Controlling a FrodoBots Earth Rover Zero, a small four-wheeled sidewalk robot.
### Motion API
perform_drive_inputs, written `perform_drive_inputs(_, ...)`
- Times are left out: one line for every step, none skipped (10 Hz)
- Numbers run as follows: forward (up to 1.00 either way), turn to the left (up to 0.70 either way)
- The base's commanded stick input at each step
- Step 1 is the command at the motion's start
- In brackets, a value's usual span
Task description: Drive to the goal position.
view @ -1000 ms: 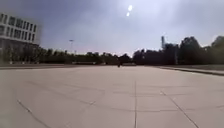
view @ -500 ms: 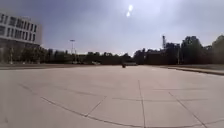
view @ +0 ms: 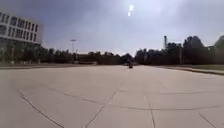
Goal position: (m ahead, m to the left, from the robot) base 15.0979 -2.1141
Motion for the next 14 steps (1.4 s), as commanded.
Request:
perform_drive_inputs(0.70, -0.01)
perform_drive_inputs(0.70, -0.01)
perform_drive_inputs(0.70, -0.01)
perform_drive_inputs(0.70, -0.01)
perform_drive_inputs(0.70, -0.01)
perform_drive_inputs(0.70, -0.01)
perform_drive_inputs(0.70, -0.01)
perform_drive_inputs(0.70, -0.01)
perform_drive_inputs(0.70, -0.01)
perform_drive_inputs(0.70, -0.01)
perform_drive_inputs(0.70, -0.01)
perform_drive_inputs(0.70, -0.01)
perform_drive_inputs(0.70, -0.01)
perform_drive_inputs(0.70, -0.01)
